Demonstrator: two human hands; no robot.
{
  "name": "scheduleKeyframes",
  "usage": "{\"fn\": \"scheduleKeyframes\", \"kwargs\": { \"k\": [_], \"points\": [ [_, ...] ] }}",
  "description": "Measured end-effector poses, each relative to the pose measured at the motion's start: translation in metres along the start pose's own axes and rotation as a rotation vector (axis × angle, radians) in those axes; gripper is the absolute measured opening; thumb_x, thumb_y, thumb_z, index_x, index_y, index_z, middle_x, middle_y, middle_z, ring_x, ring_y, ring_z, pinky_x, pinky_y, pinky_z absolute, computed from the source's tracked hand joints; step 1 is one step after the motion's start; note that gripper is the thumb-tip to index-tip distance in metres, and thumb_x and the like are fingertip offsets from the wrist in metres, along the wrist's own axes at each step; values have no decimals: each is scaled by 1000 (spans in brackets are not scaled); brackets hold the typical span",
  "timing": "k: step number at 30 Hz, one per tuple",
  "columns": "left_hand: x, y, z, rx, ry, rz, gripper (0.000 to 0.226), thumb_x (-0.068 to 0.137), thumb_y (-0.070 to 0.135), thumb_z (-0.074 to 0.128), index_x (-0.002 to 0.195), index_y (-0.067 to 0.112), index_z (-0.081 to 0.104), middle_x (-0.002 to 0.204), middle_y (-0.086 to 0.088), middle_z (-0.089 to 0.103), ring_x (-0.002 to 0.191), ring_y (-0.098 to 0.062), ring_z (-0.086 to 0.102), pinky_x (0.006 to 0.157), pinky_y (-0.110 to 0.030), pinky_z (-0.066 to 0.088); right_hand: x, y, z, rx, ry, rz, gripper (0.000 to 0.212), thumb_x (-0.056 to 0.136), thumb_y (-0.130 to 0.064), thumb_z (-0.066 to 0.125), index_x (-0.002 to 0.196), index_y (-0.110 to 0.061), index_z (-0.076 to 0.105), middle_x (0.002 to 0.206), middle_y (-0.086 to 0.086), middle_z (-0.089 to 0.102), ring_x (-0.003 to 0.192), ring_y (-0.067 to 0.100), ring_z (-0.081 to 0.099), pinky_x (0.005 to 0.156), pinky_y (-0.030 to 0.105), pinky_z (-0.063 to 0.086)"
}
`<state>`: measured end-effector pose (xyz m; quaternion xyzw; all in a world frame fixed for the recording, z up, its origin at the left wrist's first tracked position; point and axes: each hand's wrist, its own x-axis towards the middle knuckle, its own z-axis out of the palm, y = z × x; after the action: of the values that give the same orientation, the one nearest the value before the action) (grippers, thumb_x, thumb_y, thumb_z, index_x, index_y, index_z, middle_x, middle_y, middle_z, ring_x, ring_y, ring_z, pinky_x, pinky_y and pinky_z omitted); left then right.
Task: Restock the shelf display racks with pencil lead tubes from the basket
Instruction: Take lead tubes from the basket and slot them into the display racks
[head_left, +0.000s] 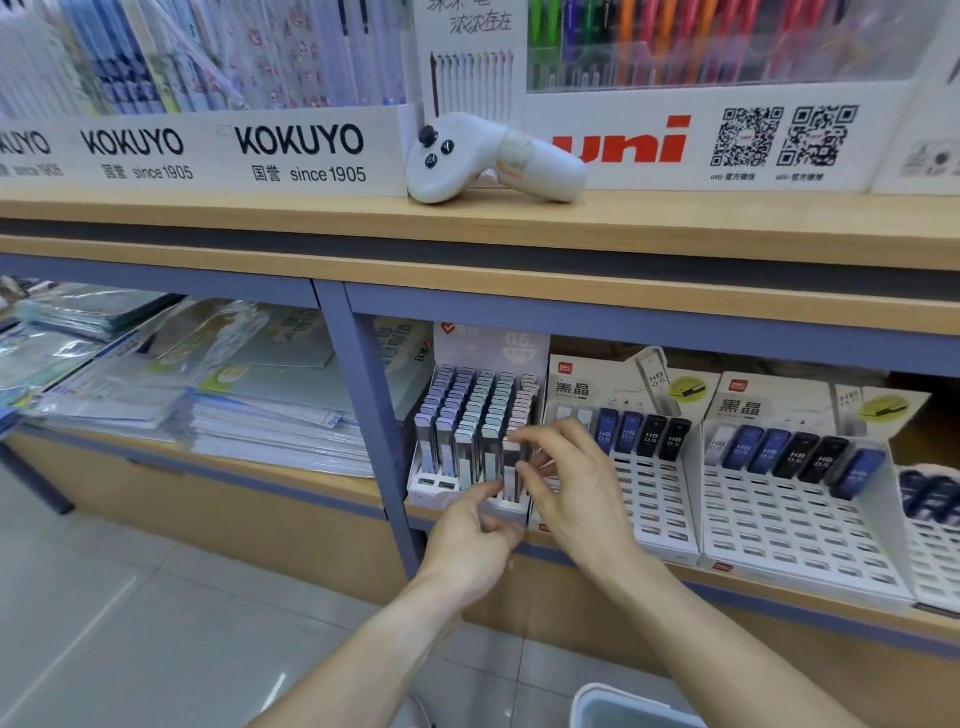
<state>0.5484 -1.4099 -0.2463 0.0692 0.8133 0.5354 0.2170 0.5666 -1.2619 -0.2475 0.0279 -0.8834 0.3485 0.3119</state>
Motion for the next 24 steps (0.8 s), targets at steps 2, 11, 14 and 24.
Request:
{"fn": "scheduleKeyframes", "kwargs": {
  "k": [2,11,14,24],
  "points": [
    [-3,5,2,-13,72,13,47,95,19,65,138,30,50,91,-6,71,84,-8,64,73,-19,44,-7,0,-7,3,-22,-4,37,90,-11,71,124,-26,64,109,-12,50,84,6,60,73,37,56],
    [-35,-8,64,234,-70,184,19,96,32,68,114,30,63,82,9,62,76,-6,60,67,-23,42,-145,23,-72,84,51,423,29,87,-21,78,111,-28,65,99,-16,66,85,5,66,76,18,52],
    [-48,-27,97,418,-287,236,24,97,35,65,121,32,61,97,10,67,89,-4,63,78,-21,46,-206,45,-98,57,-1,608,19,88,-21,77,103,-26,68,93,-15,70,85,2,65,77,13,50],
    [-72,-142,207,705,-644,20,34,99,24,64,132,19,59,111,-6,66,96,-24,63,84,-32,48,-325,142,-130,-97,-750,1133,37,91,-7,68,127,-14,66,123,3,68,116,22,64,98,33,52]
  ]
}}
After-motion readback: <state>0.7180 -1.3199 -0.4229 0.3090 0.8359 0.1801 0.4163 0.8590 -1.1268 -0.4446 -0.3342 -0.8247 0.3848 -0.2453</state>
